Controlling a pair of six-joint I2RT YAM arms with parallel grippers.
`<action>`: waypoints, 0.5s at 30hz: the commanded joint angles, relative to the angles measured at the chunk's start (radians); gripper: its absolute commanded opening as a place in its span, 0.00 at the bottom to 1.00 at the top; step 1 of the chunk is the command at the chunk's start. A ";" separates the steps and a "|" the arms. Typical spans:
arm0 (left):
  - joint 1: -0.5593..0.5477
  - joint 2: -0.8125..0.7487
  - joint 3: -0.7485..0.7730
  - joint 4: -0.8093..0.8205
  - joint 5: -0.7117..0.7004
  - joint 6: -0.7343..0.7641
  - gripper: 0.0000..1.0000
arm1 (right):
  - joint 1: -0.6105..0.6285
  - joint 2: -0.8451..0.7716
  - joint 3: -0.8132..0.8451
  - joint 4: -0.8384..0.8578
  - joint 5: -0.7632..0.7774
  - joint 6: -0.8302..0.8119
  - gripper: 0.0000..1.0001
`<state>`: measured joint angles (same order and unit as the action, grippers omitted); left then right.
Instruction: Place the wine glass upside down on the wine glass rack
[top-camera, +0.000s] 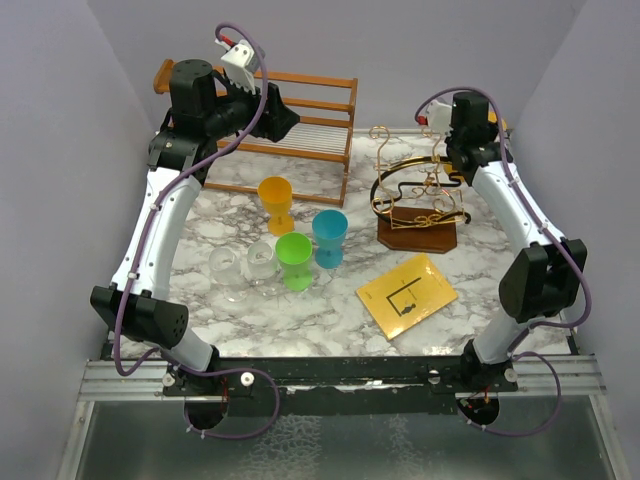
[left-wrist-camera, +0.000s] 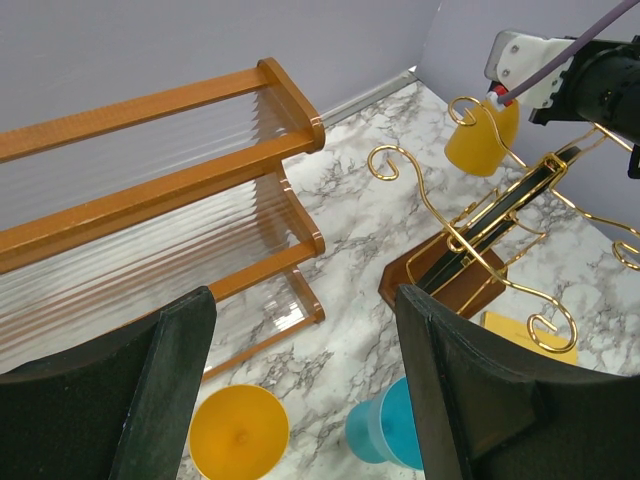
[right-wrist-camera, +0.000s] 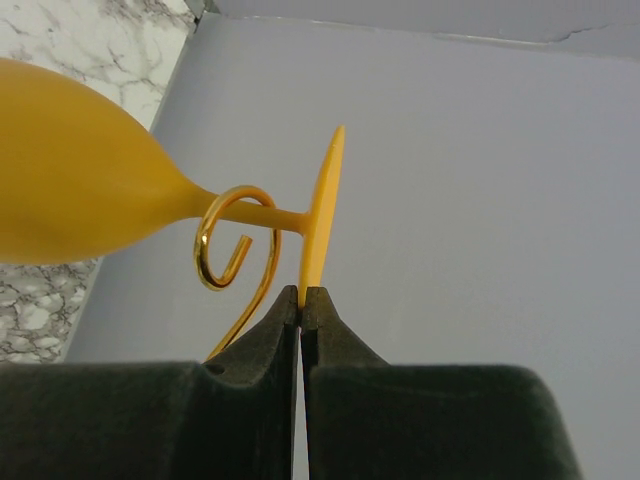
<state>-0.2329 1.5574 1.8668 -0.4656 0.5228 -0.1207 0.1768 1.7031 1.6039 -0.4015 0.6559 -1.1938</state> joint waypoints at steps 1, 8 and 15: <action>0.003 -0.031 -0.008 0.018 -0.004 0.009 0.75 | 0.010 0.001 0.024 -0.039 -0.041 0.028 0.03; 0.003 -0.034 -0.013 0.018 -0.004 0.010 0.75 | 0.010 -0.003 0.017 -0.035 -0.059 0.019 0.03; 0.003 -0.036 -0.015 0.016 -0.005 0.013 0.75 | 0.022 -0.017 0.012 -0.067 -0.056 0.034 0.03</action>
<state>-0.2329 1.5574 1.8565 -0.4656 0.5228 -0.1196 0.1875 1.7035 1.6039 -0.4339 0.6224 -1.1732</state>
